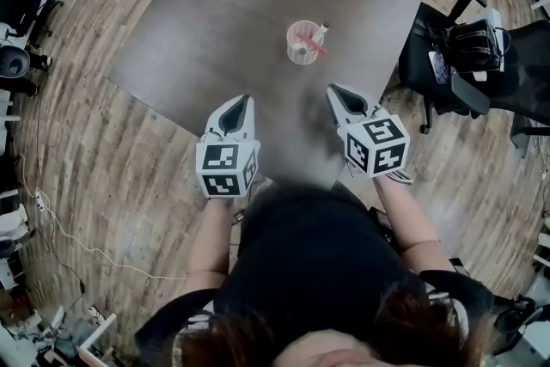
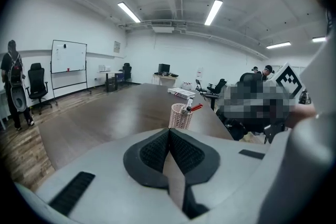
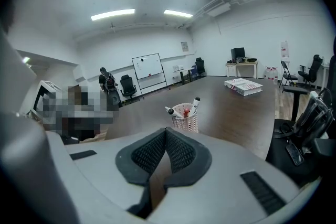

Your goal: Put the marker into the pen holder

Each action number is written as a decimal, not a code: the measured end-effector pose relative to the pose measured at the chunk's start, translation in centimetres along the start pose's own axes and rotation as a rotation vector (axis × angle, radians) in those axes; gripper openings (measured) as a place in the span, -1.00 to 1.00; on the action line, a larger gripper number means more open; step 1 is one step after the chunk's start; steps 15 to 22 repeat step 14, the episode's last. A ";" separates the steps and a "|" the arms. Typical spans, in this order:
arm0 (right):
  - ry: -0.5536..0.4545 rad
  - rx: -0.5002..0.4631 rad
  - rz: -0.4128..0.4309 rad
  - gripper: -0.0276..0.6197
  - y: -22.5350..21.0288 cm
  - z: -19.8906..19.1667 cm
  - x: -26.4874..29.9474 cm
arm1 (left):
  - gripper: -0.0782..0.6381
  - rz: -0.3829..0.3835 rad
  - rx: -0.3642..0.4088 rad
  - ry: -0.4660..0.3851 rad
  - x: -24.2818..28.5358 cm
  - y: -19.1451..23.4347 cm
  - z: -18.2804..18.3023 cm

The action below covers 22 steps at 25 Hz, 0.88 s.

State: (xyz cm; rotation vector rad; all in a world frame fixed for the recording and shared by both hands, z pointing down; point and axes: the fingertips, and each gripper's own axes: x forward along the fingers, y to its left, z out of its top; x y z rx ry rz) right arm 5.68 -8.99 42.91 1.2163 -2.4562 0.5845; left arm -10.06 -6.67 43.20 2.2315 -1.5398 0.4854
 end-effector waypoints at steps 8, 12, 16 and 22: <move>-0.005 -0.002 -0.004 -0.86 0.2 0.0 0.0 | -0.70 -0.025 0.021 0.008 0.1 -1.0 -0.4; 0.000 -0.006 0.003 -0.86 0.6 -0.1 0.0 | -0.70 -0.026 0.019 0.004 -0.2 -1.2 -0.8; 0.003 -0.006 0.005 -0.86 0.7 -0.2 0.0 | -0.70 -0.033 0.029 0.011 -0.3 -1.5 -1.0; 0.003 -0.006 0.005 -0.86 0.7 -0.2 0.0 | -0.70 -0.033 0.029 0.011 -0.3 -1.5 -1.0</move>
